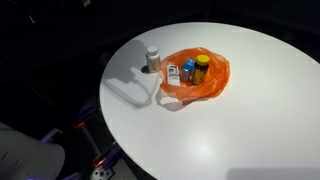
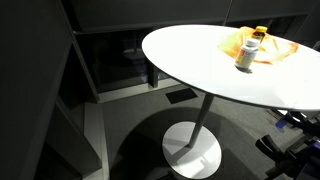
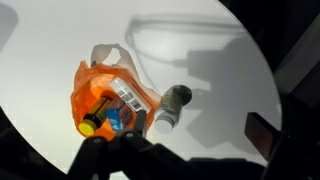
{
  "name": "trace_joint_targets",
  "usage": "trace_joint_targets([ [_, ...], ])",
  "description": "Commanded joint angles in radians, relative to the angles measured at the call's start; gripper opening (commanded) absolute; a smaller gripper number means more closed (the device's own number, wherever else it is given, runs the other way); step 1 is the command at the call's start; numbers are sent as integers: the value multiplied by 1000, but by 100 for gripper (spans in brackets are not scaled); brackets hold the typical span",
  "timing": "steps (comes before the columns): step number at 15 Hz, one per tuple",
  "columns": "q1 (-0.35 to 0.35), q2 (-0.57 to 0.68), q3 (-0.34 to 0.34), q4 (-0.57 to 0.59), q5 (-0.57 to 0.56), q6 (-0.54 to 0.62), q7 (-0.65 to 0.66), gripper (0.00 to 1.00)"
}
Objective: Place the yellow bottle next to the white one
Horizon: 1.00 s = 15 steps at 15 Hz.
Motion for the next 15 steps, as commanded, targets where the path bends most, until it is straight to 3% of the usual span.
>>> trace_joint_targets([
  [1,-2,64,-29,71,-12,-23,-11,100],
  [15,-117,454,-194,352,-32,45,-51,100],
])
